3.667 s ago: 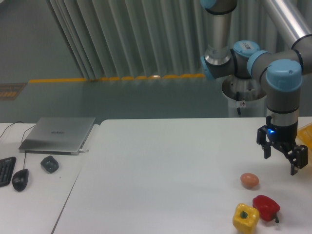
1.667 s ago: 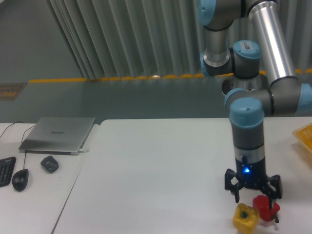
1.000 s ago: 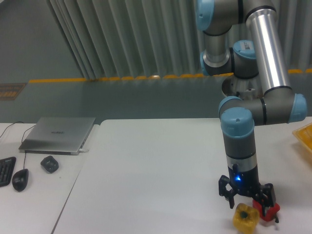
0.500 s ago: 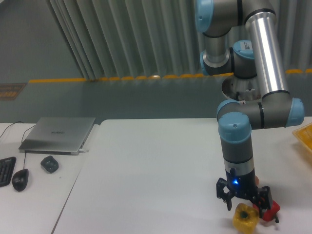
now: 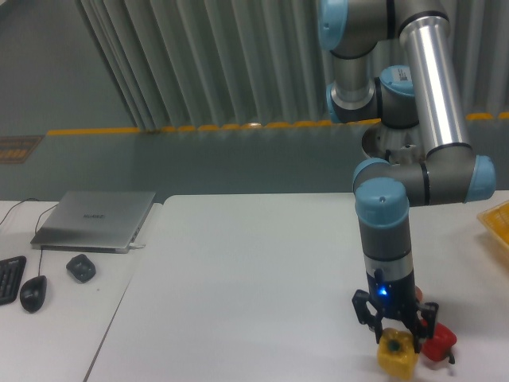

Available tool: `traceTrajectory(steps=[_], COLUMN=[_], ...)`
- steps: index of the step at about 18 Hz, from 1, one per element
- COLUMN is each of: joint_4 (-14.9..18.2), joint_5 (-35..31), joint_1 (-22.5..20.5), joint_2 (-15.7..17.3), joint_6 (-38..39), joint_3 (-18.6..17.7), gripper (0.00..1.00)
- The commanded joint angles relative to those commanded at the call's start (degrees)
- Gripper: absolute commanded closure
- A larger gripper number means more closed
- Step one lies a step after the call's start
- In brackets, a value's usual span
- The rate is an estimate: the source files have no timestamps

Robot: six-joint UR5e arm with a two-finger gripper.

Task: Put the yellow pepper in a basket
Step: 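Lift the yellow pepper and carry it toward the yellow basket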

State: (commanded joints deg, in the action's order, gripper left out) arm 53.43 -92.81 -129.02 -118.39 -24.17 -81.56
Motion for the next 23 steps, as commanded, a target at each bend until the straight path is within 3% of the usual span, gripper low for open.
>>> traceTrajectory(steps=[4,9,11,16,20,23], joint_4=[5.2,16.6,19.8,25.6,31.6,33.8], joint_5=[-0.3,-0.3,-0.3,-0.2,-0.4,0.3], joint_1=[-1.8,-6.4,-8.5,-11.5,-15.8,-18.6], joint_2=[2.9,7.5,8.9,10.2,12.7,12.7], joint_6=[-7.6,-30.4,-38.6,-44.5,-57.2,-63.0], joint_3=[0.0,-0.1,0.0,0.3,0.3,0.6], gripper=[0.49,0.48,0.48,0.48,0.48,0.48])
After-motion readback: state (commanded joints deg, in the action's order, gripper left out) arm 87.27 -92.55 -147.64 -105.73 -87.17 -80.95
